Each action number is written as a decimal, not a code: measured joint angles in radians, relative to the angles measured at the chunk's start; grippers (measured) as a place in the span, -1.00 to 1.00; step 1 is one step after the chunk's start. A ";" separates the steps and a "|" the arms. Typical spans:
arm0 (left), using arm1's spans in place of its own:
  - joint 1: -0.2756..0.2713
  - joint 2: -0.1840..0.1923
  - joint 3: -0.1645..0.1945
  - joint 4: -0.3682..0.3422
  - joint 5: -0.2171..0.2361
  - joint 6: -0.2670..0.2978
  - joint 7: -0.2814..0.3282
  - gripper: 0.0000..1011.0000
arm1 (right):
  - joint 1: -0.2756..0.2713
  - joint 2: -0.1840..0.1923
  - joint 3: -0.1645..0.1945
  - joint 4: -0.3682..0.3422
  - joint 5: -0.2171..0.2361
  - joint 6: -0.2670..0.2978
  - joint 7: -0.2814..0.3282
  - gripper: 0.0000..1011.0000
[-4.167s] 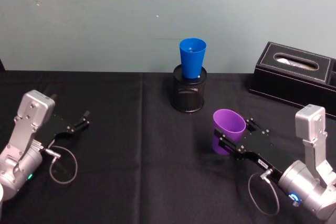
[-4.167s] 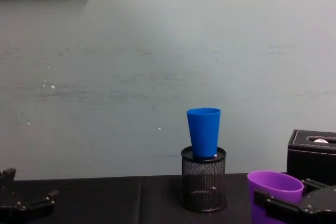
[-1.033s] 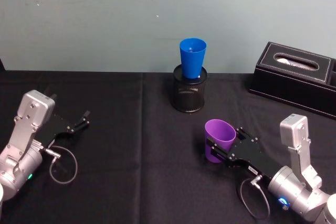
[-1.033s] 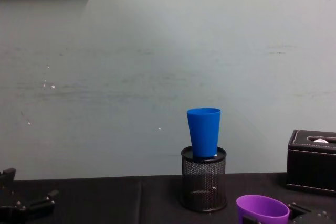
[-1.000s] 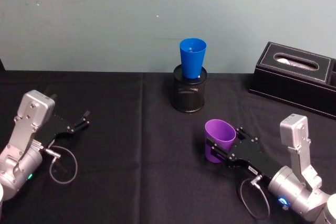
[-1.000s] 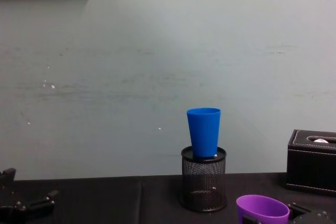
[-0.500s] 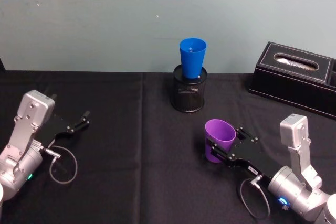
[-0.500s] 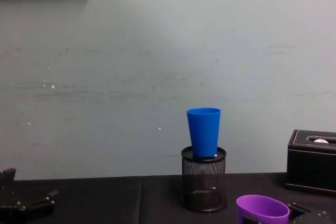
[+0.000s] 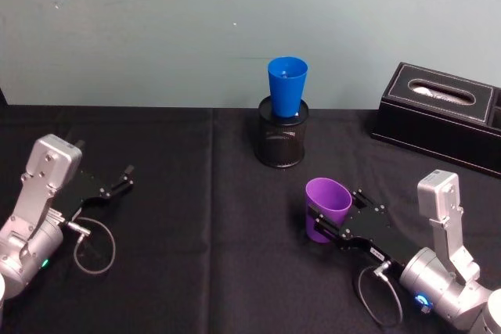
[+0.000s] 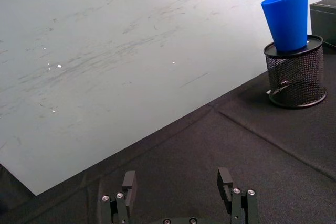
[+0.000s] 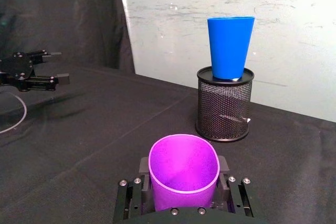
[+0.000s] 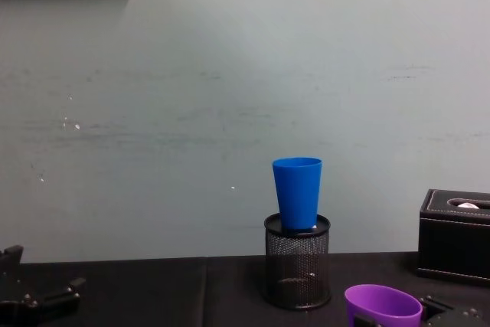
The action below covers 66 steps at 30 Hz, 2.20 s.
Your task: Pick up one cup with a gripper and tap it against the other cup.
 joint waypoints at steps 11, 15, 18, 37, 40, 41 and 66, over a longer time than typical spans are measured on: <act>0.000 0.000 0.000 0.000 0.000 0.000 0.000 1.00 | 0.000 0.000 0.000 0.000 0.000 0.000 0.000 0.63; 0.000 0.000 0.000 0.000 0.000 0.000 0.000 1.00 | 0.000 0.000 0.000 0.000 0.000 0.000 0.000 0.83; 0.000 0.000 0.000 0.000 0.000 0.000 0.000 1.00 | 0.000 0.000 0.000 0.000 0.000 0.000 0.000 0.96; 0.000 0.000 0.000 0.000 0.000 0.000 0.000 1.00 | -0.002 0.001 0.001 -0.008 0.001 -0.005 0.000 0.98; 0.000 0.000 0.000 0.000 0.000 0.000 0.000 1.00 | -0.002 0.001 0.002 -0.013 0.002 -0.007 0.000 0.98; 0.000 0.000 0.000 0.000 0.000 0.000 0.000 1.00 | -0.003 0.002 0.003 -0.015 0.002 -0.007 0.000 0.98; 0.000 0.000 0.000 0.000 0.000 0.000 0.000 1.00 | -0.020 0.015 0.009 -0.099 0.017 -0.016 0.007 0.98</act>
